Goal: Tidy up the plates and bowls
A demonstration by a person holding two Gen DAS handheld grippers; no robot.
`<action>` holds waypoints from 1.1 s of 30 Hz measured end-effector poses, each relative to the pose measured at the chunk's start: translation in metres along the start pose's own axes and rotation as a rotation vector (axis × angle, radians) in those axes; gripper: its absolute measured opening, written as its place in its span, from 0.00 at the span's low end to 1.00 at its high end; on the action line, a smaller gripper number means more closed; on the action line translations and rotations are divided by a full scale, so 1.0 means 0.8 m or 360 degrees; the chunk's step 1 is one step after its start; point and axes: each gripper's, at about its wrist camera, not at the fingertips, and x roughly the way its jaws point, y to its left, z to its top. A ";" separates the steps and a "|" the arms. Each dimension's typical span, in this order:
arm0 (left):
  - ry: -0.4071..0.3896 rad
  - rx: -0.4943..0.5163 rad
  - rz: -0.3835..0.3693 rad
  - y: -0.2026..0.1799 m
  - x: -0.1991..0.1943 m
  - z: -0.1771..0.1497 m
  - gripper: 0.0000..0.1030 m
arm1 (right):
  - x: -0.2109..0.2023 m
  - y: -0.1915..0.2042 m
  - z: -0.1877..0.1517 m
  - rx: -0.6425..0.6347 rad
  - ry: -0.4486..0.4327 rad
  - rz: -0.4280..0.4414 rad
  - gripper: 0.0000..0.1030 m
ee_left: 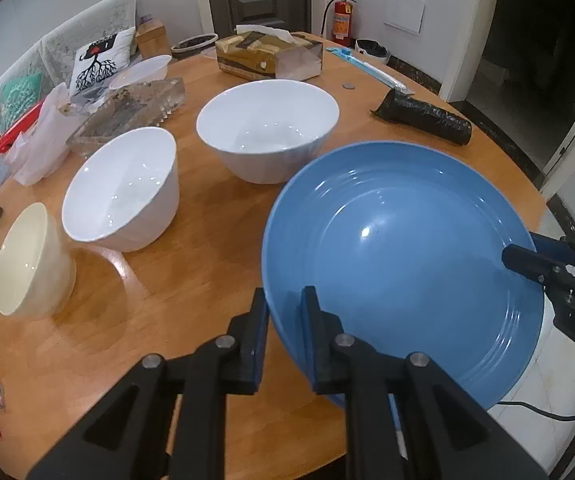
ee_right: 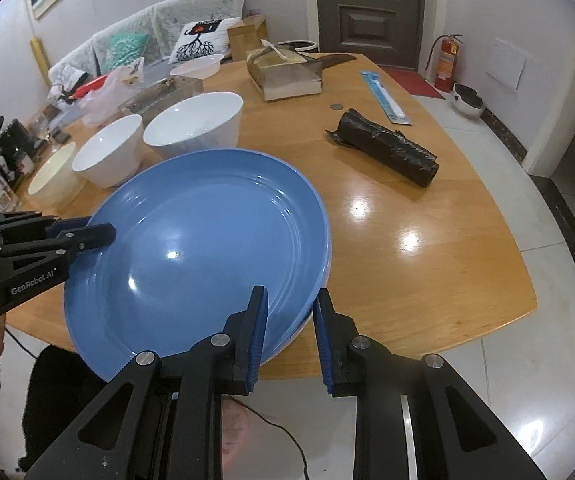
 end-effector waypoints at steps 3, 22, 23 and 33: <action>0.0003 0.0021 0.0020 -0.002 0.003 0.004 0.13 | 0.004 0.001 0.001 -0.0003 0.0013 -0.0016 0.18; -0.0006 0.0077 0.0066 -0.007 0.018 0.007 0.18 | 0.023 0.014 0.004 -0.0093 0.0076 -0.0162 0.24; -0.0007 0.0079 0.0062 -0.007 0.019 0.007 0.19 | 0.025 0.015 0.004 -0.0092 0.0075 -0.0169 0.24; -0.0016 0.0064 0.0011 0.001 0.017 0.009 0.20 | 0.021 0.018 0.010 -0.0104 0.0053 -0.0270 0.25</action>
